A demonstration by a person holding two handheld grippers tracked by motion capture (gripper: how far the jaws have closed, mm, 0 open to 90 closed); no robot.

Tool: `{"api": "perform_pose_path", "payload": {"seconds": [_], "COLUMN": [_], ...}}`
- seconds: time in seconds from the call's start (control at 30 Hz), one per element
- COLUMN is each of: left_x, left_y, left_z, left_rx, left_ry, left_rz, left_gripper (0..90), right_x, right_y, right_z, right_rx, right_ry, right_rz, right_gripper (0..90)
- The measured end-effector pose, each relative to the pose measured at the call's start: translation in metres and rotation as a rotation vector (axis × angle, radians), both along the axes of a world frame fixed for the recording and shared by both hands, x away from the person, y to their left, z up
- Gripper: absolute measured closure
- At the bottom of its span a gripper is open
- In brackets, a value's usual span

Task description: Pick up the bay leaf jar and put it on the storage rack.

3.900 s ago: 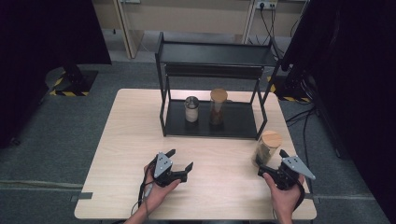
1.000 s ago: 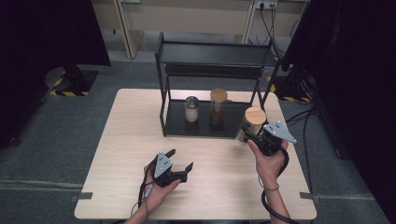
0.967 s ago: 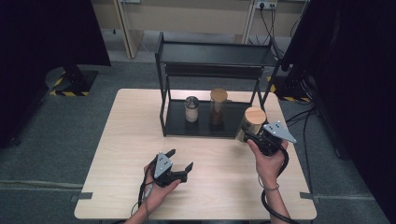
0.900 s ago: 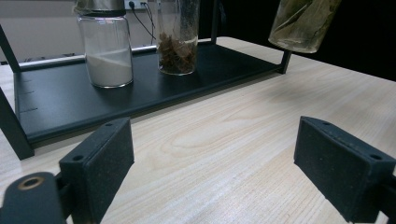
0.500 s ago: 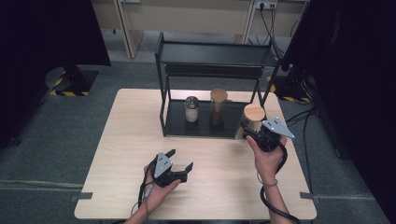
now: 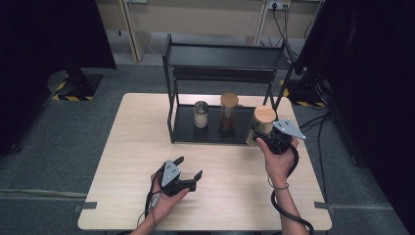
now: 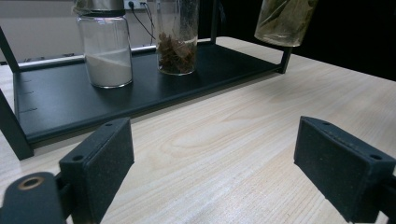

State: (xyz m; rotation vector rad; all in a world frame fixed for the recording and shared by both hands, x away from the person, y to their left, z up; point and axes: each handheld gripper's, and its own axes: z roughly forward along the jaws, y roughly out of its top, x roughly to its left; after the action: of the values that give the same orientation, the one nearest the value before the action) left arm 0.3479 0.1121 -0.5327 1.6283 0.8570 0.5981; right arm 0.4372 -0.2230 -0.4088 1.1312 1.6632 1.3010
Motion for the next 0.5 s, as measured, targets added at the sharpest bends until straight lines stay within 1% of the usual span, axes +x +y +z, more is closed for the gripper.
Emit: {"api": "perform_pose_path", "payload": {"seconds": [0.5], "left_x": [0.000], "left_y": [0.000], "left_z": [0.000], "left_rx": [-0.001], "left_ry": [-0.002], "left_rz": [0.000], "left_gripper": [11.8], "right_x": [0.015], "right_y": [0.002], "right_z": [0.000], "right_rx": [-0.010], "right_ry": [0.017], "right_rz": [-0.014], "right_gripper": [25.0]}}
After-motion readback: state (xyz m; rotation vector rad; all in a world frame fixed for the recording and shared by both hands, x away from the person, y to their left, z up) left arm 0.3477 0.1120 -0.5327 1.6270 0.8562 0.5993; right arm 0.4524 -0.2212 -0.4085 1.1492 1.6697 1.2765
